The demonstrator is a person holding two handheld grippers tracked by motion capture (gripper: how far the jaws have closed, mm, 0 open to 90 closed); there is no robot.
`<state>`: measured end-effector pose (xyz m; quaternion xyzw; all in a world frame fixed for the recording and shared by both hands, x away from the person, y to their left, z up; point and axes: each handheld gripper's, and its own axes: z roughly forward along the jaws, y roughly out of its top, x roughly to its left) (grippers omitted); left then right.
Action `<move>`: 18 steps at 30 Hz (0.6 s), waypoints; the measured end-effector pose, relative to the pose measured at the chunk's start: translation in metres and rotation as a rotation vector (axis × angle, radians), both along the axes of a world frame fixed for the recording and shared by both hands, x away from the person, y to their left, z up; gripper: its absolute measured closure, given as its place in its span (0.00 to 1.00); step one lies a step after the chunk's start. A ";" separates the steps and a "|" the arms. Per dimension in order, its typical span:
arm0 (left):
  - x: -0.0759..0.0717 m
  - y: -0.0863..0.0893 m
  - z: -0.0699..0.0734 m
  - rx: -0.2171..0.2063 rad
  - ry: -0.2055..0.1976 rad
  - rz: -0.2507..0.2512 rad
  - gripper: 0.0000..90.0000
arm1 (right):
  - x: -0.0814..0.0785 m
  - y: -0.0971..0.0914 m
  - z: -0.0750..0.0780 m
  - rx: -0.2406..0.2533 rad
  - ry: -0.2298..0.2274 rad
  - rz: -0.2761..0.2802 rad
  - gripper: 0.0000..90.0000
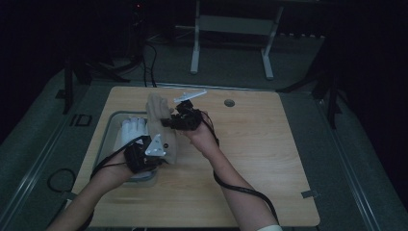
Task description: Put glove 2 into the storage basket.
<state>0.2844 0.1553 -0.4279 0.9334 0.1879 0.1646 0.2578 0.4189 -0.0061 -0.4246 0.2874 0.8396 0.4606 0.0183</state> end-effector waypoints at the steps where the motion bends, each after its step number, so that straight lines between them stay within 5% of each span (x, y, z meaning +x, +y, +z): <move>1: 0.000 0.000 0.000 0.000 0.000 0.000 0.93 | 0.000 0.000 0.000 0.000 0.000 0.000 0.78; 8: -0.008 0.035 -0.006 0.007 0.030 0.051 0.93 | -0.004 0.047 -0.003 -0.014 -0.001 0.058 0.78; 18: -0.021 0.068 -0.002 0.030 0.045 0.098 0.93 | -0.006 0.090 -0.009 -0.006 0.022 0.111 0.78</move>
